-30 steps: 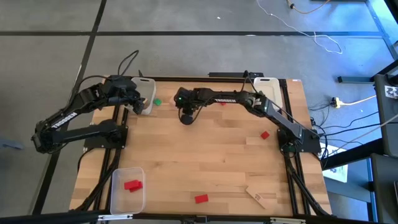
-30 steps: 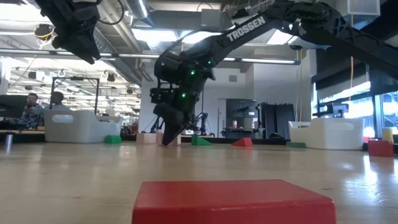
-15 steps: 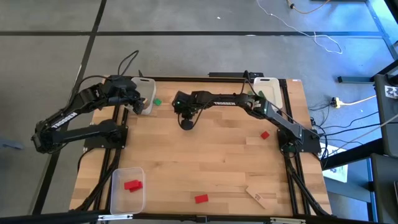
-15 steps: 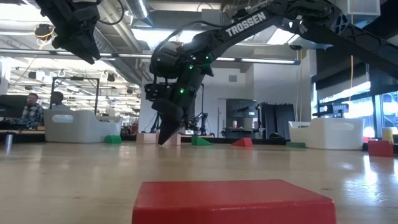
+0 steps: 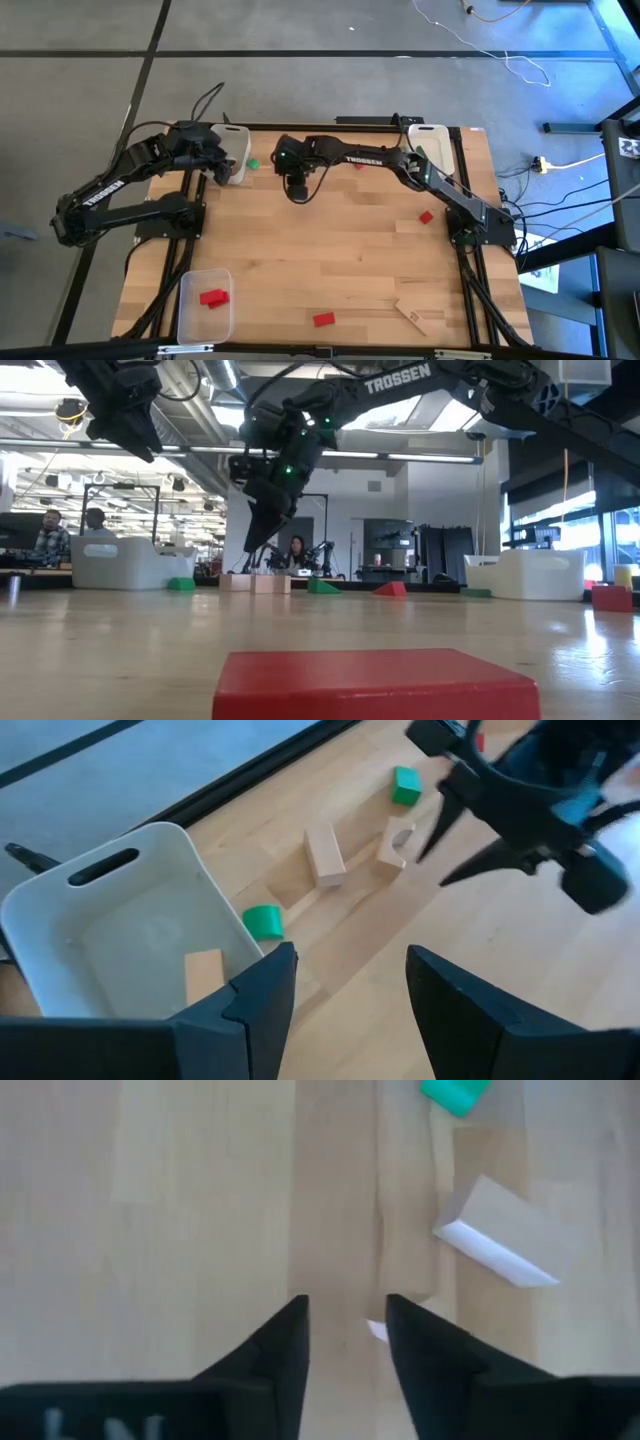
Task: Sort & place blocks by color
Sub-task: Put the brown block into the gray bin
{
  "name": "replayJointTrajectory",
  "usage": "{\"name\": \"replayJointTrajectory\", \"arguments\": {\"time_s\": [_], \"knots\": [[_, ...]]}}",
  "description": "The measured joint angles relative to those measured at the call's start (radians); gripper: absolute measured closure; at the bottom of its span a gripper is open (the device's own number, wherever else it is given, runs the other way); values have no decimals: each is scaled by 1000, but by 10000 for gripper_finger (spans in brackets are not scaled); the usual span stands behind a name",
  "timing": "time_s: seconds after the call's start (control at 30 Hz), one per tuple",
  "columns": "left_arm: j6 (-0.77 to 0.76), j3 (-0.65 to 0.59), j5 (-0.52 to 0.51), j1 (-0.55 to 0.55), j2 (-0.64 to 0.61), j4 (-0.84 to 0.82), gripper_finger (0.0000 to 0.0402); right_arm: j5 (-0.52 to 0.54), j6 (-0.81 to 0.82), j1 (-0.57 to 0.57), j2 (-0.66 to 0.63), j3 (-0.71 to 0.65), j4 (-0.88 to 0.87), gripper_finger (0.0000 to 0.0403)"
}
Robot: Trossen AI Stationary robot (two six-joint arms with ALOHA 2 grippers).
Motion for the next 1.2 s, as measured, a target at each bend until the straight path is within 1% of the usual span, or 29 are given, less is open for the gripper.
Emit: {"name": "replayJointTrajectory", "arguments": {"time_s": [0.07,0.17,0.23,0.3,0.4,0.47,0.67,0.93,1.07,1.2], "knots": [[0,0,9,0,0,0,219,26,-41,-6,0,-12,5,249],[0,0,11,0,0,0,219,124,-81,-16,1,-19,3,231],[0,0,11,0,0,0,219,144,-116,-29,1,-18,10,226],[0,0,10,0,0,0,219,133,-119,-47,1,-18,14,224],[0,0,9,0,0,0,219,66,-118,-72,1,-18,13,224],[0,0,9,0,0,0,219,41,-118,-83,1,-18,11,224],[0,0,8,0,0,0,219,33,-118,-87,1,-18,10,224],[0,0,7,0,0,0,219,32,-124,-86,43,-19,12,224],[0,0,7,0,0,0,219,32,-171,-85,48,-19,26,224],[0,0,7,0,0,1,219,32,-174,-85,53,-18,29,224]]}}
